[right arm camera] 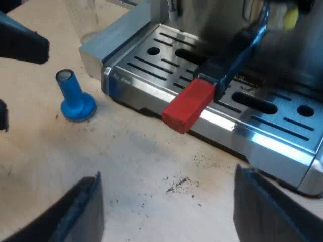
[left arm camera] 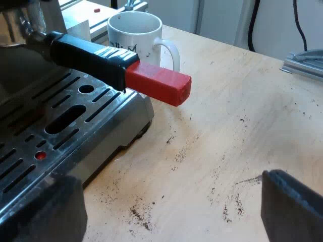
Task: Grind coffee beans and then tamp
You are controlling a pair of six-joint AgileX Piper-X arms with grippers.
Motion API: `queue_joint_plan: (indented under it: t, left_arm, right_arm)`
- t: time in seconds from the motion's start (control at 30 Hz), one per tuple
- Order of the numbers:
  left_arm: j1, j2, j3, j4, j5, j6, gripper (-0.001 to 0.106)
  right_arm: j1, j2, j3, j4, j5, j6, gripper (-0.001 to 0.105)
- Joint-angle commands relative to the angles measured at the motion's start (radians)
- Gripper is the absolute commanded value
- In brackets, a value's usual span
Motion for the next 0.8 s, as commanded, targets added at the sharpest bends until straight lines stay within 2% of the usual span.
queue_joint_plan:
  t: [0.03, 0.2, 0.37, 0.43, 0.53, 0.63, 0.8]
  left_arm:
    - [-0.006, -0.002, -0.003, -0.015, -0.008, -0.011, 0.073]
    - [-0.006, -0.002, -0.003, -0.015, -0.008, -0.011, 0.073]
    - [-0.006, -0.002, -0.003, -0.015, -0.008, -0.011, 0.073]
    - [-0.006, -0.002, -0.003, -0.015, -0.008, -0.011, 0.073]
    - [-0.006, -0.002, -0.003, -0.015, -0.008, -0.011, 0.073]
    - [-0.006, -0.002, -0.003, -0.015, -0.008, -0.011, 0.073]
    - [-0.006, -0.002, -0.003, -0.015, -0.008, -0.011, 0.073]
  right_arm:
    - [0.06, 0.026, 0.054, -0.113, 0.092, 0.027, 0.047]
    - [0.092, 0.13, 0.094, -0.233, 0.11, 0.029, 0.039]
    - [0.092, 0.256, 0.094, -0.336, 0.208, 0.029, 0.027]
    - [0.092, 0.302, 0.094, -0.384, 0.25, 0.032, 0.018]
    - [0.092, 0.366, 0.094, -0.421, 0.338, 0.081, 0.01]
    - [0.088, 0.418, 0.094, -0.433, 0.399, 0.158, 0.01]
    - [0.057, 0.481, 0.094, -0.509, 0.392, 0.16, 0.01]
